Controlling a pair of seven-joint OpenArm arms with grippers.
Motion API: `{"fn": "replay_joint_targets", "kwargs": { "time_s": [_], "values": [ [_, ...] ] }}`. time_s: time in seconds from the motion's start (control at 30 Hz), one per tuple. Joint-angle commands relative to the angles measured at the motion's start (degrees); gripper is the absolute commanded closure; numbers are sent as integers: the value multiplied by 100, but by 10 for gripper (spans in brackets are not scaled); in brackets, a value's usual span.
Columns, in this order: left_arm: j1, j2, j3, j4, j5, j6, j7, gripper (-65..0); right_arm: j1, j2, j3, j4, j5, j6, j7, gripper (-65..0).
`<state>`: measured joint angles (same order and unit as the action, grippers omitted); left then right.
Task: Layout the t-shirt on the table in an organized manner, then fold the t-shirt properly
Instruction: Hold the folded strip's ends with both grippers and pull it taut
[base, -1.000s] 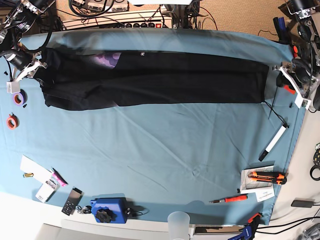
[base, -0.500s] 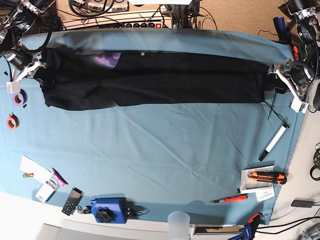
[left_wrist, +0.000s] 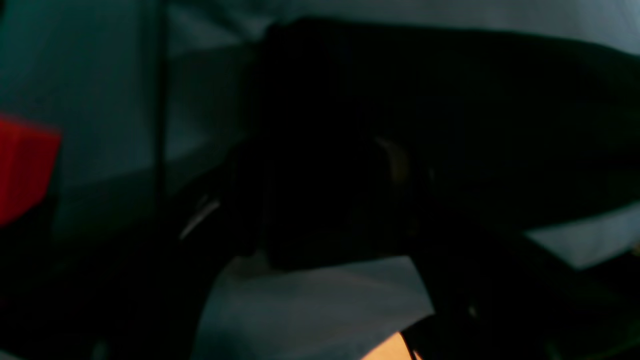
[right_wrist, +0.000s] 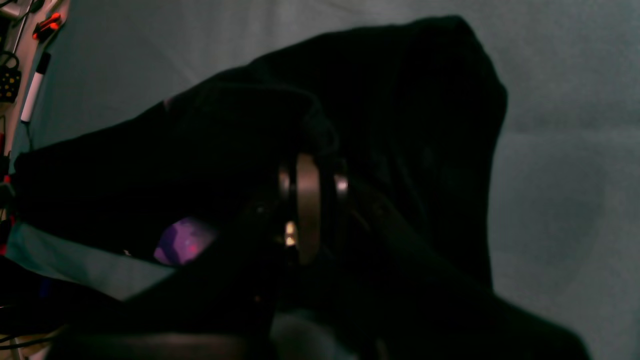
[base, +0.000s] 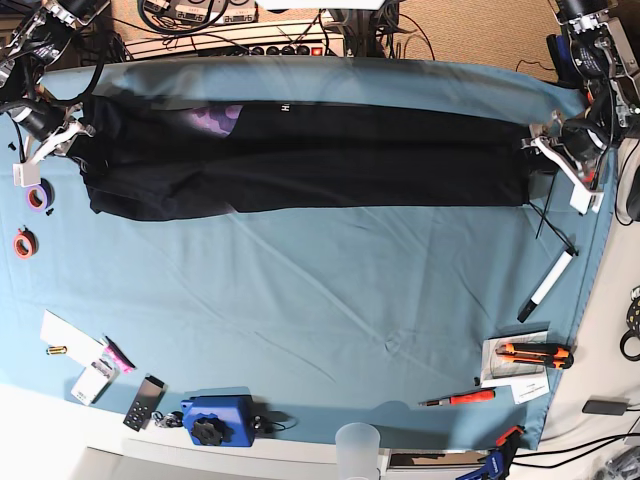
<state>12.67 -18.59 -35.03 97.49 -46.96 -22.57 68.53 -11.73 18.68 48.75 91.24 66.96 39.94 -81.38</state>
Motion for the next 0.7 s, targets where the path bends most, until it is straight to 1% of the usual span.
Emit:
{"fn": "replay_joint_targets", "kwargs": {
  "time_s": [0.0,0.1,0.23,0.37,0.4,0.43,0.5,0.53,0.57,0.63,0.67],
  "values": [
    [-39,-92,-31,66,-138,-17,-20,-326,35,116,48,101,109,6,138,0],
    [-28,-44,-28,37,-431,-109,125,-326,35,116,48,101,111,6,138,0],
    [-26,70,79,24,-428,-125,155,-326,50,116,48,101,111,6,138,0],
    [-28,81,463,-70,-415,-120,96,-326,50,116,48,101,114,6,138,0],
    [-28,81,566,-98,-354,-101,31,-324,50,116,48,101,114,6,138,0],
    [-28,81,654,-111,-225,13,-66,-313,48,118,48,101,114,6,138,0],
    [-35,79,737,-111,87,256,-177,-265,48,116,48,101,114,6,138,0],
    [-46,79,737,-111,225,345,-173,-223,46,118,48,101,111,6,138,0],
    [-46,66,737,-109,369,431,-173,-168,46,118,48,101,111,6,138,0],
    [-46,46,715,-107,597,590,-127,-30,48,118,48,101,111,6,138,0],
    [-44,50,662,-92,634,640,-83,0,48,118,48,101,111,6,138,0]
  ]
}}
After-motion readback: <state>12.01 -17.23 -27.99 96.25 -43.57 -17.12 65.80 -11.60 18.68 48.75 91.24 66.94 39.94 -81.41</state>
